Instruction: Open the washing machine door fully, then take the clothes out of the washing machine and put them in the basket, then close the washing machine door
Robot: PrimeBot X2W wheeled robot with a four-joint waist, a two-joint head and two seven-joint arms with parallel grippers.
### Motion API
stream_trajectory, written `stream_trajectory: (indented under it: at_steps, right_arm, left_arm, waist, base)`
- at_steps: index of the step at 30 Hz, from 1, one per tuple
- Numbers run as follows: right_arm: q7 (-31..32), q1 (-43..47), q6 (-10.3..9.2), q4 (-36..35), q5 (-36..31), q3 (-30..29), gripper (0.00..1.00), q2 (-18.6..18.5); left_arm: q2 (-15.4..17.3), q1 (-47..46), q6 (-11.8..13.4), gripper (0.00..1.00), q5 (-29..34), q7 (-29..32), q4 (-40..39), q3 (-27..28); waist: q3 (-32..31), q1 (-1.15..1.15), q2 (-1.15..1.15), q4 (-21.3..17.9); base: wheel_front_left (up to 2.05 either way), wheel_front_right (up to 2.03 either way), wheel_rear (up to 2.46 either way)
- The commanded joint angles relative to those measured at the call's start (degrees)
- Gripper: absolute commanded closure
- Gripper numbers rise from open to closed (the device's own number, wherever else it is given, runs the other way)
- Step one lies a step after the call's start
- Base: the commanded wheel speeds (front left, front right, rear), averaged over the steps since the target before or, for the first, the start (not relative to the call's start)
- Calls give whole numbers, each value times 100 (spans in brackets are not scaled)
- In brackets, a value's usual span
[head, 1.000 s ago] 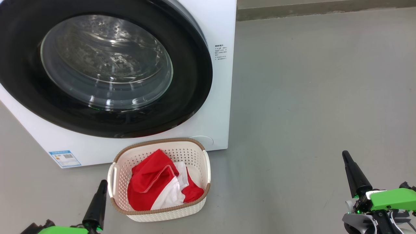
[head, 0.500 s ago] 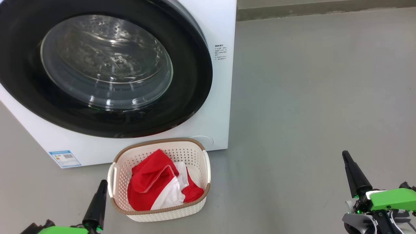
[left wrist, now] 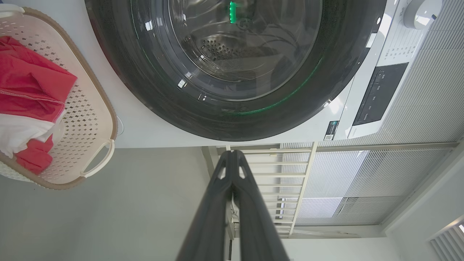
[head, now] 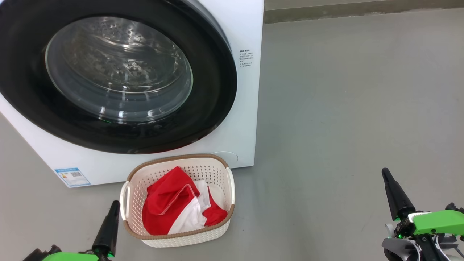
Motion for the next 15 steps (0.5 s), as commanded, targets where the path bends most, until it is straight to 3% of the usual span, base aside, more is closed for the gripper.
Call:
stream_trajectory:
  at_steps: [1,15]
  right_arm:
    - [38,-239,-4,-143,1,93,100,-48]
    - [38,-239,-4,-143,0,92,100,-48]
  left_arm:
    - [61,-239,-39,100,-40,25,-155,201]
    - [61,-239,-39,100,-40,25,-155,201]
  waist:
    - [0,0,0,0]
    - [0,0,0,0]
  base:
    - [0,0,0]
    - [0,0,0]
